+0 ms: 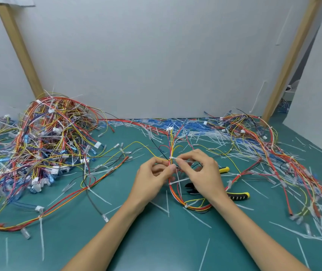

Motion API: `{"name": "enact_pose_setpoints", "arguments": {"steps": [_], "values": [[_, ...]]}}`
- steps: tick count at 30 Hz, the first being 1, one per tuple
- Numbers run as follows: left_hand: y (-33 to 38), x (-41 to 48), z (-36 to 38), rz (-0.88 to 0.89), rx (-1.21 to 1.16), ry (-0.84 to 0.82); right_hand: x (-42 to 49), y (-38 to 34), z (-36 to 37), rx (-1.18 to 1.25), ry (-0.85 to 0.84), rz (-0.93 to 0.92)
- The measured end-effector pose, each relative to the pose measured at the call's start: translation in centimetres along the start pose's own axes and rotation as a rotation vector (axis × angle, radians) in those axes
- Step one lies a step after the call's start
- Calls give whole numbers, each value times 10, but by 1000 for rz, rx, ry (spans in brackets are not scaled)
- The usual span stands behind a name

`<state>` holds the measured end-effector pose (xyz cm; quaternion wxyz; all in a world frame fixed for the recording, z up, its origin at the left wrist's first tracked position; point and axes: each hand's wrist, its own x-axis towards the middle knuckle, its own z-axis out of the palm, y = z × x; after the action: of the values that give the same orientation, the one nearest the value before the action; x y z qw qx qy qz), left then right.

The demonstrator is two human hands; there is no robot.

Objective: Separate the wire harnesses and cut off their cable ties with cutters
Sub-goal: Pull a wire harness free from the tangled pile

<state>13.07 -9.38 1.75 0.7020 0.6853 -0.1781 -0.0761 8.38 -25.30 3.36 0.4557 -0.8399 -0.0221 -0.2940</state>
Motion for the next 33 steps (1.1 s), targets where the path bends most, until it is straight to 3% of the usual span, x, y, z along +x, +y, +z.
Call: {"name": "enact_pose_setpoints", "arguments": {"steps": [6, 10, 13, 21, 27, 33], "values": [[-5, 4, -6, 12, -126, 70, -6, -3, 7, -173, 135, -103], [-4, 4, -9, -8, -248, 84, -11, -4, 13, -363, 11, -126], [-3, 4, -11, 6, -212, 51, -10, -2, 14, -338, -92, -125], [-5, 5, -8, 2, -104, 147, -13, -12, 25, -382, -115, -126], [-4, 4, -8, 2, -91, 222, -10, -13, 25, -259, -143, -138], [-4, -3, -12, 168, 300, 35, 12, 10, -14, -246, 145, 83]]}}
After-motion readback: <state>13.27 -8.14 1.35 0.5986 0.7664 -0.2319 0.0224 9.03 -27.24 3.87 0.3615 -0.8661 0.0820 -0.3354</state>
